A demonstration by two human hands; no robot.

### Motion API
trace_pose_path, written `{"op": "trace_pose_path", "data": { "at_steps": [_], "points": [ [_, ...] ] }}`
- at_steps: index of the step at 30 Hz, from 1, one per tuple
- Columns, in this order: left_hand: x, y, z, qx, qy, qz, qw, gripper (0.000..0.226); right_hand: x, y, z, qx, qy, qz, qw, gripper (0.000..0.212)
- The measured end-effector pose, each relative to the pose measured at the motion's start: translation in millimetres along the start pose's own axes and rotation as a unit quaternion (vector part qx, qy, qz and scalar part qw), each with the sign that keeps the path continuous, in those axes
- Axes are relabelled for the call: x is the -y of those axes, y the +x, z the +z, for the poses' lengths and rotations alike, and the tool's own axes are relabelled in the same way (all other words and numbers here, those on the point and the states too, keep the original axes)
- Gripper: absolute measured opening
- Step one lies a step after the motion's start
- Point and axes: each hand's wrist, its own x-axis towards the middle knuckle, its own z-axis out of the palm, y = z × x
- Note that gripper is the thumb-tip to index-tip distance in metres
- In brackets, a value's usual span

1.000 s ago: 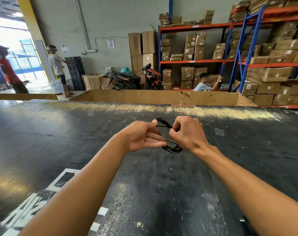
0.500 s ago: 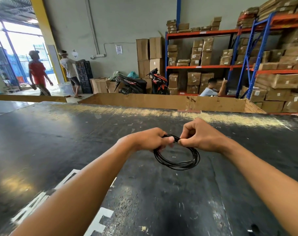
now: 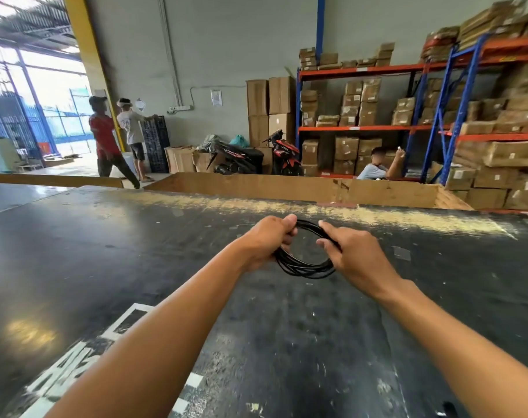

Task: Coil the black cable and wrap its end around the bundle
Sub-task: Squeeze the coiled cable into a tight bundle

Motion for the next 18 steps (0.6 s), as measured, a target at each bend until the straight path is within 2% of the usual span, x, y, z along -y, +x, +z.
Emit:
{"op": "trace_pose_path", "data": {
  "at_steps": [1, 3, 6, 7, 11, 14, 16, 18],
  "points": [
    [-1, -1, 1, 0.009, -0.03, 0.001, 1.0, 0.038, -1, -2, 2, 0.008, 0.009, 0.019, 1.0, 0.032],
    [0, -6, 3, 0.031, -0.073, -0.001, 0.997, 0.036, -2, -3, -1, 0.021, 0.102, 0.072, 0.992, 0.019],
    [2, -10, 7, 0.049, -0.101, 0.006, 0.994, 0.035, 5, -3, -12, 0.028, 0.304, 0.174, 0.936, 0.024],
    [3, -11, 10, 0.042, -0.089, 0.015, 0.995, 0.035, 7, -4, -16, 0.027, 0.335, 0.192, 0.922, 0.025],
    [13, -8, 24, -0.024, 0.09, 0.077, 0.993, 0.039, 3, -15, -21, 0.026, 0.256, 0.195, 0.947, 0.034],
    [20, -8, 40, -0.001, 0.16, 0.084, 0.984, 0.029, -5, -26, -31, 0.041, 0.194, 0.221, 0.955, 0.039],
    [21, -8, 50, 0.009, 0.243, 0.112, 0.964, 0.034, -11, -34, -40, 0.047, 0.162, 0.235, 0.957, 0.039],
    [21, -9, 62, 0.027, 0.36, 0.157, 0.919, 0.057, -18, -44, -50, 0.056, 0.124, 0.248, 0.959, 0.038]
  ]
}}
